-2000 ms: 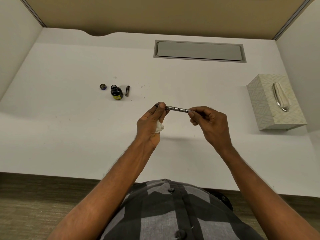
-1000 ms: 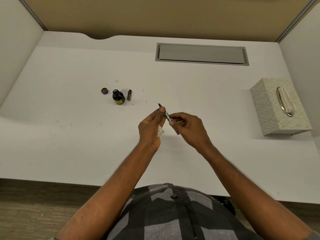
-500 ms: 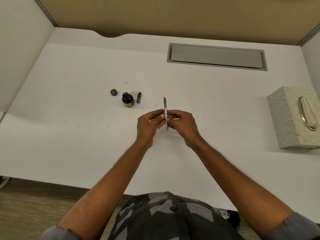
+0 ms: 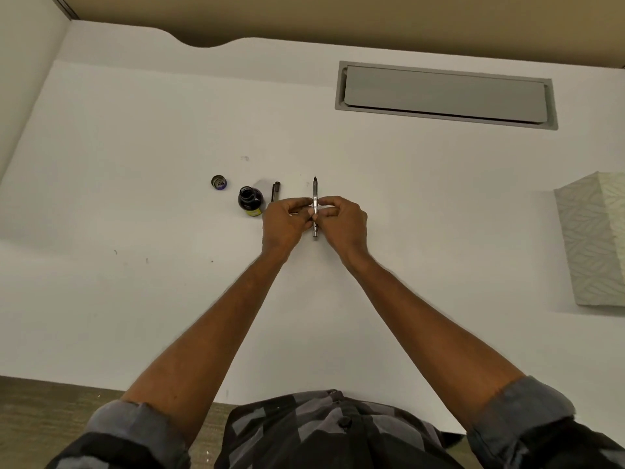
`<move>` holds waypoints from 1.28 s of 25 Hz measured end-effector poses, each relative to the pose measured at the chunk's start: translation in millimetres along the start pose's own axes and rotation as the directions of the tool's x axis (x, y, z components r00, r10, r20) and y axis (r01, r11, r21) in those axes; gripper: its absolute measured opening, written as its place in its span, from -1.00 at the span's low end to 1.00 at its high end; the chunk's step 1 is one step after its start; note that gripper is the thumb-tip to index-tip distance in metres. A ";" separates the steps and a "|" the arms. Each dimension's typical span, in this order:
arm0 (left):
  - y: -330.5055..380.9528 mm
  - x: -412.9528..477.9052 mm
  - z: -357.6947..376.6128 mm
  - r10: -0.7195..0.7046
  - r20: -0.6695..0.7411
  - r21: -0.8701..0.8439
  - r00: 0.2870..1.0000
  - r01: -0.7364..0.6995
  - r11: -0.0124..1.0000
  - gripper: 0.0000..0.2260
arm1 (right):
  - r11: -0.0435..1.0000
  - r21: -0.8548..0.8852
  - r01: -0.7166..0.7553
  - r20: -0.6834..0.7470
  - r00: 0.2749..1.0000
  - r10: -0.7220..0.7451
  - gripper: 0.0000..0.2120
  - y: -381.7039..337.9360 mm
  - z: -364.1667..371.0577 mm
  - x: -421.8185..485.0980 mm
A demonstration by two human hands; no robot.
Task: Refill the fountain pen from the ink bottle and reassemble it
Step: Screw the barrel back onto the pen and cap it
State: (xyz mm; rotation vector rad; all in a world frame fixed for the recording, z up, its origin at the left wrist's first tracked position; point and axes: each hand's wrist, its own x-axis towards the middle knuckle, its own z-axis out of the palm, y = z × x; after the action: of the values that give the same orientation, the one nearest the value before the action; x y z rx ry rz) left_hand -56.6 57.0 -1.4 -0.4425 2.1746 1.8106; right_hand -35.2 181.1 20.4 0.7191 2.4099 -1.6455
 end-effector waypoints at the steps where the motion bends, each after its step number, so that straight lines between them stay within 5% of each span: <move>1: -1.6 4.7 0.4 -0.009 -0.001 0.016 1.000 0.009 1.000 -0.82 | 1.000 -0.015 0.004 0.000 1.000 -0.004 -0.78 1.2 2.1 2.9; 23: 7.4 -6.1 3.8 0.009 -0.108 0.124 0.994 0.005 0.992 -0.83 | 0.991 -0.114 0.068 -0.075 0.994 -0.077 -0.81 4.9 4.8 -1.8; 28: 15.9 -42.5 3.2 -0.046 -0.097 -0.170 0.994 0.029 0.985 -0.84 | 0.971 -0.006 0.239 0.001 0.971 -0.239 -0.74 9.3 -20.7 -55.7; 32: 25.4 -82.0 20.6 -0.248 0.117 -0.456 0.962 0.274 0.847 -0.65 | 0.954 0.168 0.249 0.181 0.943 -0.278 -0.60 23.2 -44.2 -117.1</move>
State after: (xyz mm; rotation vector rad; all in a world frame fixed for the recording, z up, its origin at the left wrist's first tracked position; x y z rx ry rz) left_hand 8.6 86.3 50.5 -0.7425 1.5275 2.1459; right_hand 84.7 192.0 61.5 0.2329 2.3407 -1.9026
